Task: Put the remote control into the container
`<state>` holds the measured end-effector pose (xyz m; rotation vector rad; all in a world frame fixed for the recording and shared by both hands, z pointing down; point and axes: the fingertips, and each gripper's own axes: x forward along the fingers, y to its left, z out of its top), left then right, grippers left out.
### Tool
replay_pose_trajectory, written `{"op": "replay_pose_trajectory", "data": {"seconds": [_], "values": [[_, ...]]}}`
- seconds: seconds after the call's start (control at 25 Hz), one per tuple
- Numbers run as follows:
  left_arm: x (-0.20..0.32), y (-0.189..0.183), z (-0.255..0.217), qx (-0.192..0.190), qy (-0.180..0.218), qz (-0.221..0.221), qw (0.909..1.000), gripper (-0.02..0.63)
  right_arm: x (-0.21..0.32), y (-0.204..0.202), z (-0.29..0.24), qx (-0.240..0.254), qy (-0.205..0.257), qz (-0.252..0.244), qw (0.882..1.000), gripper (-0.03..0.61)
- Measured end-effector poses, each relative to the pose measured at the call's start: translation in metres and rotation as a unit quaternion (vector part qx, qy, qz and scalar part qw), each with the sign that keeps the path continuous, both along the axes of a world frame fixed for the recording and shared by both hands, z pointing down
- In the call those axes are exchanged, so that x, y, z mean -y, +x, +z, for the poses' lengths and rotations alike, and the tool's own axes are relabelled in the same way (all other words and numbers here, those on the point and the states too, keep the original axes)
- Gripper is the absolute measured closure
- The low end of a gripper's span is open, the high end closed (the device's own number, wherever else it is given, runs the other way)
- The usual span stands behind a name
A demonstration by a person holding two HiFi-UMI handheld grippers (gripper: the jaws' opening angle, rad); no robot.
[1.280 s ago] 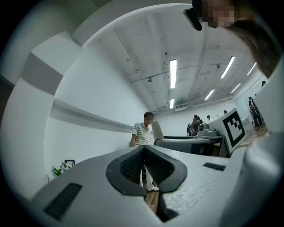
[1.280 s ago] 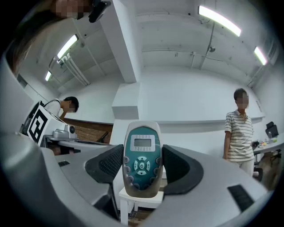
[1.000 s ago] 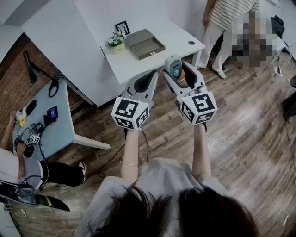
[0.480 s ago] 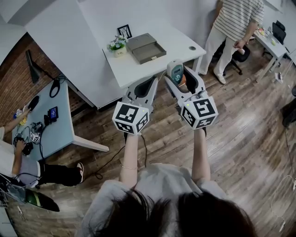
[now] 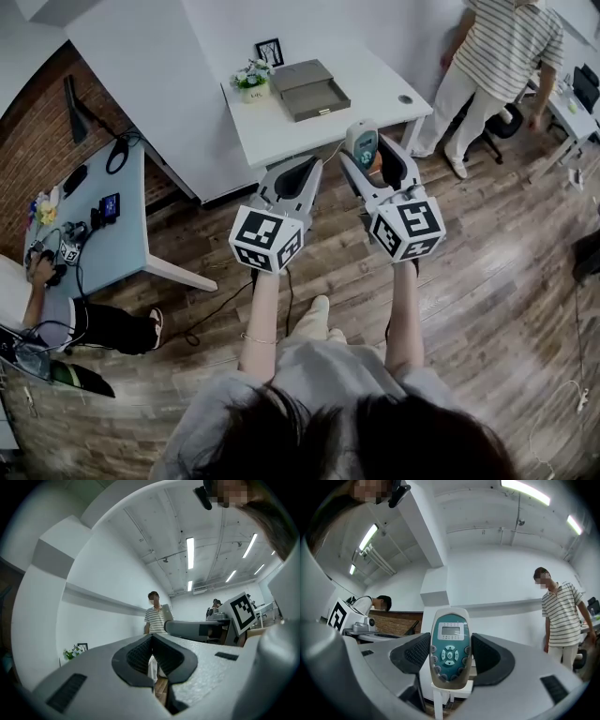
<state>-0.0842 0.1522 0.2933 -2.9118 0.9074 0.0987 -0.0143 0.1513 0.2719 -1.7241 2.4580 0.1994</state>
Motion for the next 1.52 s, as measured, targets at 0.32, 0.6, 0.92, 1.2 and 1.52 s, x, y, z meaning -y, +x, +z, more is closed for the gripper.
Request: {"op": "replay_pose_trajectory", "data": {"seconds": [0.32, 0.6, 0.92, 1.2, 1.52], "values": [[0.040, 0.008, 0.009, 0.000, -0.003, 0.003, 1.0000, 0.609, 0.038, 0.007, 0.005, -0.001, -0.001, -0.006, 1.000, 0.296], [0.093, 0.023, 0.010, -0.001, 0.002, 0.015, 0.9999, 0.609, 0.086, 0.025, 0.013, -0.007, -0.008, 0.003, 1.000, 0.296], [0.147, 0.030, 0.008, -0.006, -0.004, 0.022, 0.9997, 0.609, 0.141, 0.030, 0.011, -0.010, -0.014, 0.006, 1.000, 0.297], [0.180, 0.028, 0.012, -0.014, -0.010, 0.026, 0.9995, 0.609, 0.174, 0.029, 0.020, -0.013, -0.027, 0.008, 1.000, 0.297], [0.214, 0.032, 0.021, -0.017, -0.026, 0.016, 0.9994, 0.609, 0.211, 0.034, 0.025, -0.028, -0.039, -0.003, 0.999, 0.296]]}}
